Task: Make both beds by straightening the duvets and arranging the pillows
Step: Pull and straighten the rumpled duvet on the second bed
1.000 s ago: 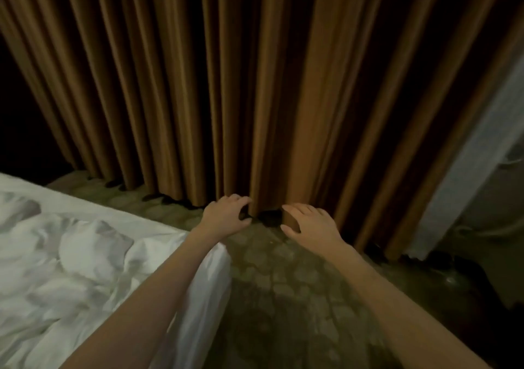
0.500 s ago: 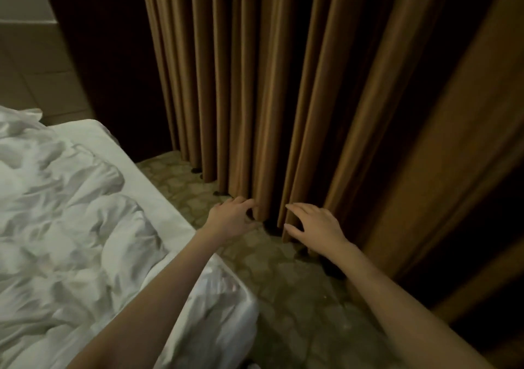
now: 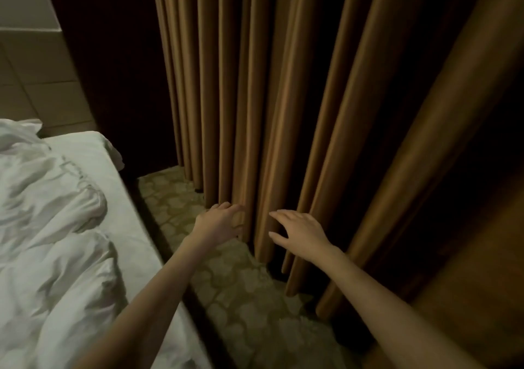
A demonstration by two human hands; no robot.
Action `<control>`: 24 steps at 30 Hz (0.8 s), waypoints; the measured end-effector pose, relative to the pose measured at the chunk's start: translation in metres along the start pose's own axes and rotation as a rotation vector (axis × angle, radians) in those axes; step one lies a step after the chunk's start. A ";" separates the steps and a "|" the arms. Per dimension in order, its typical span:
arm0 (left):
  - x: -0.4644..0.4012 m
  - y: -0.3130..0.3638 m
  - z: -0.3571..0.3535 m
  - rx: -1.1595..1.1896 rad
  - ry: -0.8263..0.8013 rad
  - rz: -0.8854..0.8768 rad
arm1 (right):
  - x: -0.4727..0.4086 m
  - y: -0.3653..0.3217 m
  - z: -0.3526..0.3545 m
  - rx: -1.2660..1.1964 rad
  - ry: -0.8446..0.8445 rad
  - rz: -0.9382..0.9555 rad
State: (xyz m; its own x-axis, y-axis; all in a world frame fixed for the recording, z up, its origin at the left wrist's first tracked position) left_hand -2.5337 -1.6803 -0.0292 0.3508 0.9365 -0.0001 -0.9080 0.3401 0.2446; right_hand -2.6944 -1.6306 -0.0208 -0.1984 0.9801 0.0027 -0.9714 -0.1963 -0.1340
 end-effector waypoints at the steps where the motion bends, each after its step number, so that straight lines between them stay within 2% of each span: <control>1: -0.015 -0.004 0.000 0.006 0.008 0.012 | -0.016 0.007 -0.002 -0.008 -0.006 0.011; 8: -0.121 -0.038 -0.016 -0.027 0.011 0.128 | -0.146 0.049 -0.023 -0.041 -0.063 0.126; 14: -0.199 -0.080 -0.008 -0.048 0.052 0.323 | -0.277 0.071 -0.018 -0.058 -0.089 0.265; 18: -0.224 -0.120 0.017 -0.057 0.115 0.454 | -0.353 0.048 -0.013 -0.030 -0.111 0.410; 24: -0.255 -0.210 0.046 -0.097 0.140 0.628 | -0.458 -0.032 -0.024 -0.059 -0.110 0.609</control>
State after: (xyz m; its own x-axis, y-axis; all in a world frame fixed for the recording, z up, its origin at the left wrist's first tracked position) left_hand -2.4221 -1.9948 -0.0356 -0.2804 0.9598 -0.0133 -0.9494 -0.2753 0.1510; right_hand -2.5696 -2.0728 -0.0419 -0.7303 0.6831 0.0100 -0.6710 -0.7144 -0.1985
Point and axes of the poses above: each hand's wrist, its own x-axis away from the middle knuckle, its own z-axis out of the back of the hand, y = z × x, the point moved 8 cm from there along -x, towards the middle knuckle, and after that the axes turned 3 degrees about y, right-handed, at the moved point
